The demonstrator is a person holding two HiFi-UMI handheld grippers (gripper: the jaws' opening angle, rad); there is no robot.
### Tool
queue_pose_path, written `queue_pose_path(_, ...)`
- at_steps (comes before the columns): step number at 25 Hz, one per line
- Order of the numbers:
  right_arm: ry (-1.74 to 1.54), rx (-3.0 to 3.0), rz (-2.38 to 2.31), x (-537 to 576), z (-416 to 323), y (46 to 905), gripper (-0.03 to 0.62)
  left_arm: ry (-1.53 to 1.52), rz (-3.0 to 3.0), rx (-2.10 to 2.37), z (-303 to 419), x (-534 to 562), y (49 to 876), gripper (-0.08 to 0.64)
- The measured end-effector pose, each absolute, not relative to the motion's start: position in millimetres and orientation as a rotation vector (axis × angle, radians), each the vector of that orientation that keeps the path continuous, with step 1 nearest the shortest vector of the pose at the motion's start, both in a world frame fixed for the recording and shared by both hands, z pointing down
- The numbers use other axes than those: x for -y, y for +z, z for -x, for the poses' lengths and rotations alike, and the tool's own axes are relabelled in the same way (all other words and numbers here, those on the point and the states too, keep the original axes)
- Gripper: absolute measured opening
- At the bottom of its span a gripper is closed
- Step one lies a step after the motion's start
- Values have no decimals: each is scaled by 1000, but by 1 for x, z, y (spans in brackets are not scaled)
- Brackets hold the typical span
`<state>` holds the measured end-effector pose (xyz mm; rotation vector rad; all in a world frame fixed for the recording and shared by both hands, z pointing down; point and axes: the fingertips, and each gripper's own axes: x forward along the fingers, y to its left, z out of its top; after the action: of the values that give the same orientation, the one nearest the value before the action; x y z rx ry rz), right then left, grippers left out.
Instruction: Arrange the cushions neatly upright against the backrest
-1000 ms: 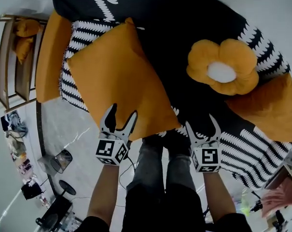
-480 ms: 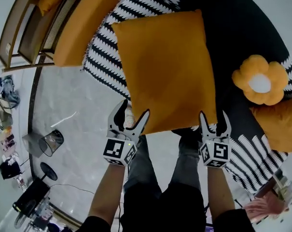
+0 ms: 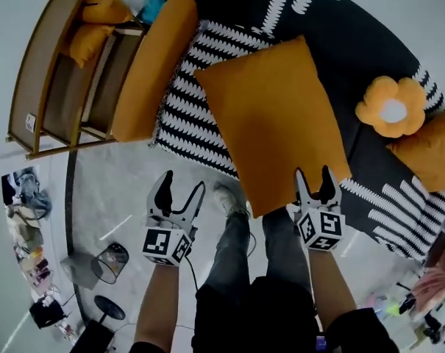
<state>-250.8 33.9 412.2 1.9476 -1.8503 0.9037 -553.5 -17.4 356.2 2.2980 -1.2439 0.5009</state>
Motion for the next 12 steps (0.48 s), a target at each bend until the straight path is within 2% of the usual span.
queue_pose_path(12,1230,1518,-2232,-85,196,449,344,659,-2436,953,455,86,370,344)
